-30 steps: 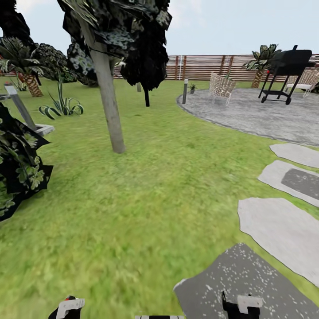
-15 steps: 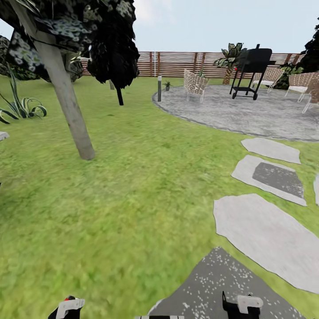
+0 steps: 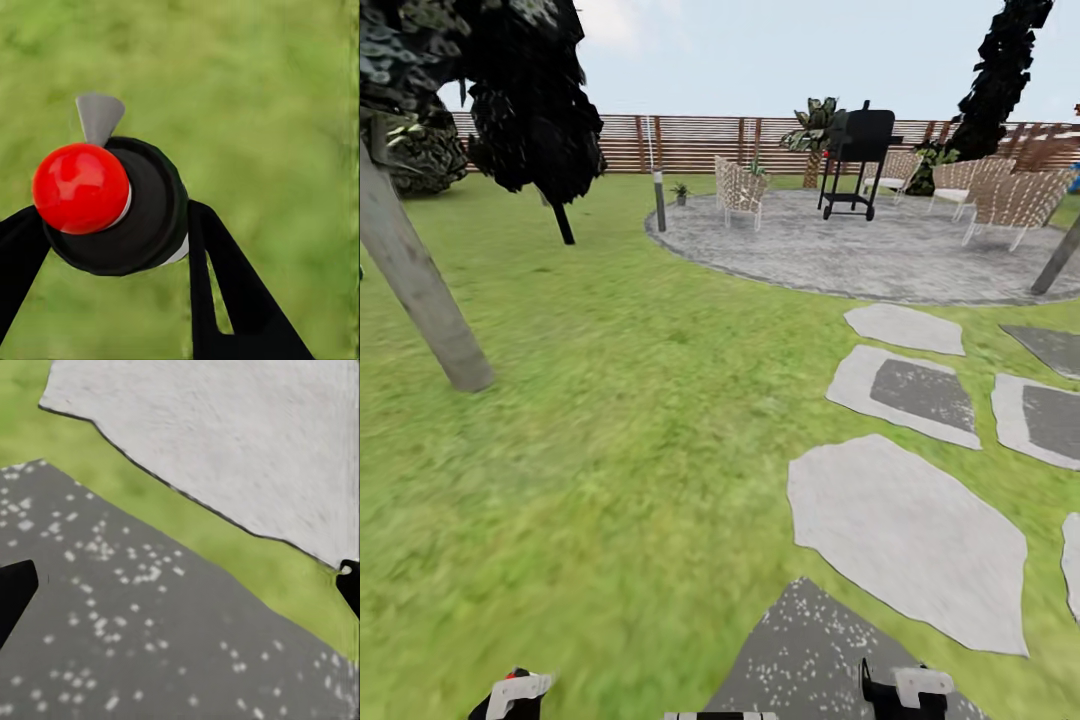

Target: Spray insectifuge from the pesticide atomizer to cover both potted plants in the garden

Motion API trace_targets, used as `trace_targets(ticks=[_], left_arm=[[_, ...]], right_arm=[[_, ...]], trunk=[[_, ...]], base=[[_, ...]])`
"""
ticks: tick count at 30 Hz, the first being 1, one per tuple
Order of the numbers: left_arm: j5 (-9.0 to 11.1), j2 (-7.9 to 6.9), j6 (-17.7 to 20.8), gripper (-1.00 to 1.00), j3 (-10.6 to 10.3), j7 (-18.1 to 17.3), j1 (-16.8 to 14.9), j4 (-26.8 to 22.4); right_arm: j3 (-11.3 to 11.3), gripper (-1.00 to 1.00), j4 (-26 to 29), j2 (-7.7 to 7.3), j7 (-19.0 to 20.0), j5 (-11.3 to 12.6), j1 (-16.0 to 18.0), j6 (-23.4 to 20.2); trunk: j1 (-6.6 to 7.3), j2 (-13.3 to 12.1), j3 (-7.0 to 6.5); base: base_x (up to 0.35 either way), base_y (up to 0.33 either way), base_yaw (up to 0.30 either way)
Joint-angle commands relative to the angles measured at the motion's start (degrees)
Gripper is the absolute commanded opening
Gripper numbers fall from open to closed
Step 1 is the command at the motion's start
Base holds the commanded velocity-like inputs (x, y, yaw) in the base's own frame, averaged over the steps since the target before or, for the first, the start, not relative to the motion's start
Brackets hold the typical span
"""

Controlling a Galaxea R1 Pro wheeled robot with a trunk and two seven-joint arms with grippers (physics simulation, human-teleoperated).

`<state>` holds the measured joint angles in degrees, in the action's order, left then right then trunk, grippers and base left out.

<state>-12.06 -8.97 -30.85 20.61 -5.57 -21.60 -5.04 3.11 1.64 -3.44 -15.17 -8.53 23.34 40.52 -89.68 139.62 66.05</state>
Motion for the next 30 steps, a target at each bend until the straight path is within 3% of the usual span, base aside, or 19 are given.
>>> trace_targets(ticks=[1, 14, 30], left_arm=[[-0.34, -0.05, -0.17, -1.0, 0.51, -0.32, -0.03, 0.03], [-0.33, -0.17, -0.26, -1.0, 0.55, -0.3, -0.03, 0.03], [-0.32, -0.17, -0.26, -1.0, 0.53, -0.32, -0.03, 0.03]], right_arm=[[0.32, 1.0, -0.06, 0.01, -0.3, -0.61, 0.04, 0.08], [0.32, 1.0, -0.06, 0.09, -0.3, -0.61, 0.04, 0.08], [0.32, 1.0, -0.08, 0.18, -0.3, -0.68, 0.04, 0.08]], trunk=[[-0.02, 0.02, 0.04], [-0.02, 0.02, 0.04], [-0.02, 0.02, 0.04]], base=[[0.287, -0.2, -0.3], [0.307, -0.153, -0.293], [0.321, -0.11, -0.021]])
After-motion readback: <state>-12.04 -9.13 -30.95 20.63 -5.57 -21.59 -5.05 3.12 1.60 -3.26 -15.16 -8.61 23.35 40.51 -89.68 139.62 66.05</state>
